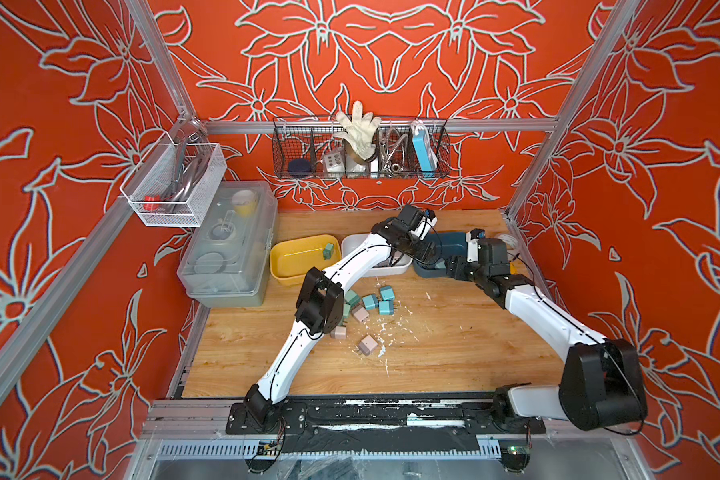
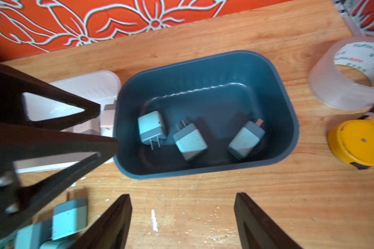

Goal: Place the plugs by color into the storage box
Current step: Place the plug in the storage box.

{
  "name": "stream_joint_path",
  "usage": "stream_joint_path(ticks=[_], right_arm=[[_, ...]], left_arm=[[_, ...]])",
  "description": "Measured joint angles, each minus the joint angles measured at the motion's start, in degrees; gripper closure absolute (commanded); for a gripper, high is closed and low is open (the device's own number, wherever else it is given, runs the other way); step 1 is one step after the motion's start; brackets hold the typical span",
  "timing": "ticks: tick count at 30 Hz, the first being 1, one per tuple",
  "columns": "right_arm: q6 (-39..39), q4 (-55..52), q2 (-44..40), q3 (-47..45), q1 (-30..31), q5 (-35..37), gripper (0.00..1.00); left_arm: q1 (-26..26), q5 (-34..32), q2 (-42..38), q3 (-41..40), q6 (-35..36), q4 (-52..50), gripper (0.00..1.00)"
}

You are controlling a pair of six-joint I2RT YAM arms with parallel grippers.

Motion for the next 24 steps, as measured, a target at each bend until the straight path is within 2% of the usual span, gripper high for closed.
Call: stream_joint_path(ticks=[8,15,24], right_arm=[[1.6,-2.4,-2.5,0.3,0.9,-5.2,0.24],[3.3,-2.5,-5.5,-2.6,4.5,-6.9,0.25],[5.3,-3.1,-7.2,-4.3,12.3,-6.1,0.26]], left_arm=[[0.0,-1.9,-12.0,-14.8,-4.0,0.7,0.38],[0.0,-3.0,-21.4,-28.0,-7.6,0.0,0.39],[0.0,-4.7,-42.2,-49.2,-10.9,0.7,0.39]])
